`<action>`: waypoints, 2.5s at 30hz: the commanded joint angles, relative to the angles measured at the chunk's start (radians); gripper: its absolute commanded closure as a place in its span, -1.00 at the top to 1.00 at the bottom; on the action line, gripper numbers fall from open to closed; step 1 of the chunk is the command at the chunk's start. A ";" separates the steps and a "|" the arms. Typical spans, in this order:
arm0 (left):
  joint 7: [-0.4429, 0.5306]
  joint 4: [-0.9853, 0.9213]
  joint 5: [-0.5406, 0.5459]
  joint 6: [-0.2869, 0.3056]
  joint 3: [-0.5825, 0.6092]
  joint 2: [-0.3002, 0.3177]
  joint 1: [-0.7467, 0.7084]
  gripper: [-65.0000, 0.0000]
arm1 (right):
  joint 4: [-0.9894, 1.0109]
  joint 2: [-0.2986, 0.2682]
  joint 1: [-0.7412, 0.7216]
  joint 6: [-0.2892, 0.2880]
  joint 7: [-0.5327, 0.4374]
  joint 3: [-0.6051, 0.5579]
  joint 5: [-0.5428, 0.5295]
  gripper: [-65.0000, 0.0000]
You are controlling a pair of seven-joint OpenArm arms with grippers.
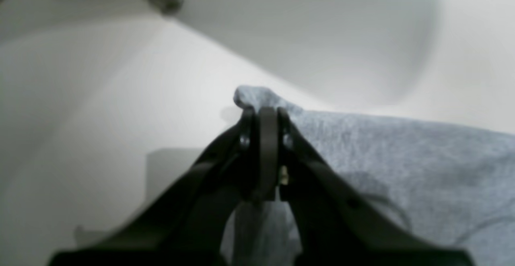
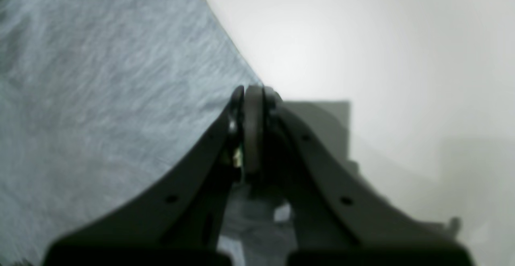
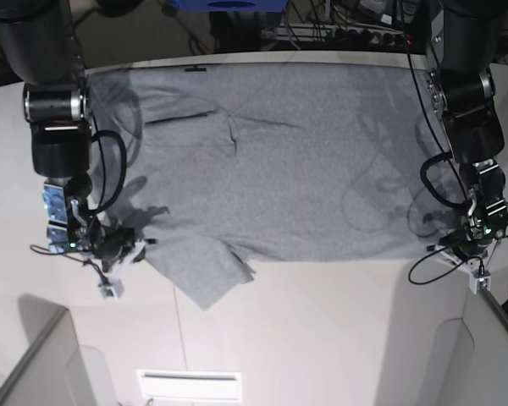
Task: Fold the T-shirt properly
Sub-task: 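Lift the hem with both grippers and fold it over toward the collar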
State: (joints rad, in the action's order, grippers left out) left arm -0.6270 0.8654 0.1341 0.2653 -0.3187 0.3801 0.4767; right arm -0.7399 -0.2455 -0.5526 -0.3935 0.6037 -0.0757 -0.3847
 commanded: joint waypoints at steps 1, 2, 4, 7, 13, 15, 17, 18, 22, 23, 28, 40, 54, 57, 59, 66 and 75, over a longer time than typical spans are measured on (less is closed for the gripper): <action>-0.008 0.048 0.043 -0.001 -0.003 0.023 0.012 -1.00 | -0.053 -0.008 -0.031 -0.005 -0.006 0.006 -0.017 -1.00; -0.026 0.071 0.088 -0.001 -0.003 0.024 0.006 -1.00 | -0.080 -0.008 -0.027 -0.003 0.006 0.006 -0.017 -1.00; -0.060 0.116 0.183 -0.001 -0.003 0.027 -0.006 -1.00 | -0.120 -0.008 -0.021 -0.003 0.026 0.006 -0.018 -1.00; -0.100 0.173 0.264 -0.005 -0.003 0.044 -0.043 -1.00 | -0.185 -0.008 -0.002 -0.003 0.051 0.007 -0.018 -1.00; -0.112 0.297 0.272 -0.005 -0.015 0.047 -0.120 -1.00 | -0.326 -0.010 0.059 -0.003 0.054 0.007 -0.018 -1.00; -0.113 0.335 0.272 -0.005 -0.053 0.046 -0.151 -1.00 | -0.353 -0.010 0.068 -0.002 0.057 0.007 -0.017 -1.00; -0.113 0.371 0.272 -0.005 -0.083 0.047 -0.180 -1.00 | -0.376 -0.010 0.078 -0.002 0.083 0.024 -0.017 -1.00; -0.115 0.386 0.272 -0.005 -0.090 0.047 -0.195 -1.00 | -0.390 -0.010 0.090 -0.002 0.095 0.047 -0.017 -1.00; -0.185 0.455 0.272 -0.001 -0.141 0.046 -0.232 -1.00 | -0.450 -0.008 0.116 -0.002 0.118 0.124 -0.017 -1.00; -0.198 0.479 0.272 -0.001 -0.148 0.046 -0.235 -1.00 | -0.462 -0.010 0.119 -0.002 0.138 0.130 -0.017 -1.00; -0.210 0.576 0.272 -0.001 -0.156 0.047 -0.295 -1.00 | -0.530 -0.021 0.156 -0.002 0.193 0.132 -0.017 -1.00; -0.210 0.665 0.273 0.001 -0.219 0.044 -0.390 -1.00 | -0.700 -0.027 0.265 -0.003 0.285 0.225 -0.017 -1.00; -0.311 0.754 0.269 0.082 -0.277 0.041 -0.456 -1.00 | -0.916 -0.018 0.420 -0.003 0.424 0.301 -0.021 -1.00; -0.310 0.766 0.270 0.082 -0.277 0.044 -0.484 -1.00 | -0.990 0.007 0.458 -0.005 0.473 0.351 -0.023 -1.00; -0.310 0.780 0.270 0.082 -0.277 0.043 -0.497 -1.00 | -1.042 0.008 0.489 -0.006 0.500 0.370 -0.023 -1.00; -0.310 0.857 0.269 0.082 -0.277 0.044 -0.563 -1.00 | -1.136 0.024 0.584 -0.006 0.522 0.377 -0.024 -1.00; -0.310 0.969 0.270 0.082 -0.279 0.041 -0.688 -1.00 | -1.237 0.068 0.668 -0.009 0.577 0.463 -0.024 -1.00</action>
State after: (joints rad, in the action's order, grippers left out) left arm -0.9558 1.8137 0.4015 0.3485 -0.5880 0.4015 -0.2157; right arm -1.9579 -0.1696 0.1257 -0.4019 1.1992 0.3843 -0.4026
